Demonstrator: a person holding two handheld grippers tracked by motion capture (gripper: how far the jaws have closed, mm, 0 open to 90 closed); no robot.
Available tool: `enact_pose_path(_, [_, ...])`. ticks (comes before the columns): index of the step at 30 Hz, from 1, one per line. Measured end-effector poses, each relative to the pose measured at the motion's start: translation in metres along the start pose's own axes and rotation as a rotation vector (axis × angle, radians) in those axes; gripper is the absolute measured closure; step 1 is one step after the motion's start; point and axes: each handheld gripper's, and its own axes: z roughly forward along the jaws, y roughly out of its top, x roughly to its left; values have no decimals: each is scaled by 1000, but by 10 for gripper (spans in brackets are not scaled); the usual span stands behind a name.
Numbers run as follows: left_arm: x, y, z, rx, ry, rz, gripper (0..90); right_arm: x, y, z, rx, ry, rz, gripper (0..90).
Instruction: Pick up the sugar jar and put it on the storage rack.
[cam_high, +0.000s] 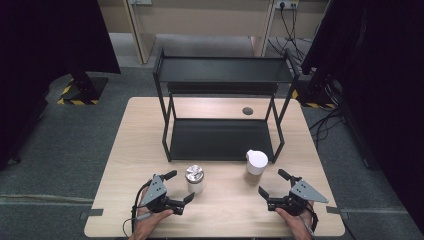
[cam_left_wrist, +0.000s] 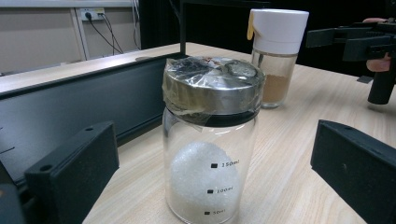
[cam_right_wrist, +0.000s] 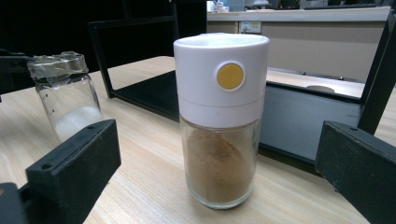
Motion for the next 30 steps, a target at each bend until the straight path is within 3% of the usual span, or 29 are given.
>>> enact_pose_path(18, [0,0,0,-5,11,-3,5,-1,-1,1,0,2,7,4])
enact_pose_path(30, [4,-1,3,-9,-6,-49,5,-1,-2,1,-4,3,17,4])
